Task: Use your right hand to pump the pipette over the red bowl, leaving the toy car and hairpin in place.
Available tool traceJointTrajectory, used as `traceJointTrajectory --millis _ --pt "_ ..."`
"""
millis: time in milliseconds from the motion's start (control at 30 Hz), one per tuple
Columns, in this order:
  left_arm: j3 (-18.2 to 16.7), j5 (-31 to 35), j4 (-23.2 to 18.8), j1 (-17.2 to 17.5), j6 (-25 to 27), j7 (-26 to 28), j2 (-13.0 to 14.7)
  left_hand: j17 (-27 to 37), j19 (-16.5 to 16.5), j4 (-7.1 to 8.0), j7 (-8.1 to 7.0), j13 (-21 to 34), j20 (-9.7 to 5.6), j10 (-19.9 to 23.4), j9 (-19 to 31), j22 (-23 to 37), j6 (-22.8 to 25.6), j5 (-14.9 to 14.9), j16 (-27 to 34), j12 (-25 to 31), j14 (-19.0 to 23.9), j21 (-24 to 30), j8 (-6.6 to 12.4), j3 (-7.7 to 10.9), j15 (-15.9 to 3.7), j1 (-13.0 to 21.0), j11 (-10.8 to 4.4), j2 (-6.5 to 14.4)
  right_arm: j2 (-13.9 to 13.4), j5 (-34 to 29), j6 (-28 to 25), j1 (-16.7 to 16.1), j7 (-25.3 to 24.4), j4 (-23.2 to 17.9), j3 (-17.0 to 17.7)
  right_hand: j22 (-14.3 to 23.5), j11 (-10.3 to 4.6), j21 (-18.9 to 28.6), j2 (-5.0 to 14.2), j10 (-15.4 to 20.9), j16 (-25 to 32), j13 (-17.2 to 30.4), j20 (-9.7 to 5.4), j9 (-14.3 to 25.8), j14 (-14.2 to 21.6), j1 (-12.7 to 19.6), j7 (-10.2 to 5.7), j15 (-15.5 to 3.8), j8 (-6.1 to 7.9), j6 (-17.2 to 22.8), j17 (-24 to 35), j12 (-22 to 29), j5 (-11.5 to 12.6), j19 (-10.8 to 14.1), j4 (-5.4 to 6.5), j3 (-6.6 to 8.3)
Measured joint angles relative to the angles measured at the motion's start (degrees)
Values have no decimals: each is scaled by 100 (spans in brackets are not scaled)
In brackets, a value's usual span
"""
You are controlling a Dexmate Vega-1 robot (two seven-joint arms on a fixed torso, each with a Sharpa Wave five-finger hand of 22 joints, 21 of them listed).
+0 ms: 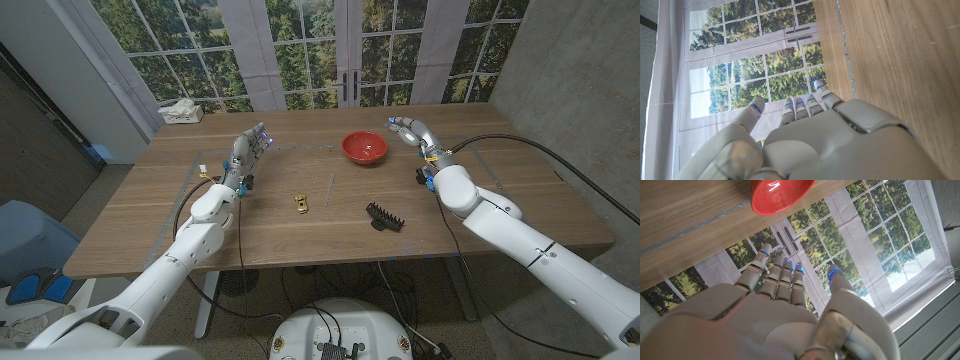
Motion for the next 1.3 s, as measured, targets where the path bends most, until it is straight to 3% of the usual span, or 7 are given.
traceJointTrajectory --millis 667,1300 --pt "-22 -97 174 -103 -45 -100 -103 1 83 64 31 -1 82 102 -1 -1 31 0 0 0 90 22 0 64 46 0 -1 0 -54 -885 -618 364 321 -154 -459 27 -42 53 0 44 64 26 -72 -1 0 151 -80 0 0 19 80 0 43 72 25 25" --pt "-23 -110 132 -69 -68 -126 -114 -14 102 63 62 -2 102 101 -2 -1 62 0 0 0 119 22 -1 63 36 0 -1 0 -101 -1515 -873 631 728 -259 -847 26 -105 51 0 43 85 26 -113 -1 -1 256 -133 1 0 72 133 0 66 112 25 24"
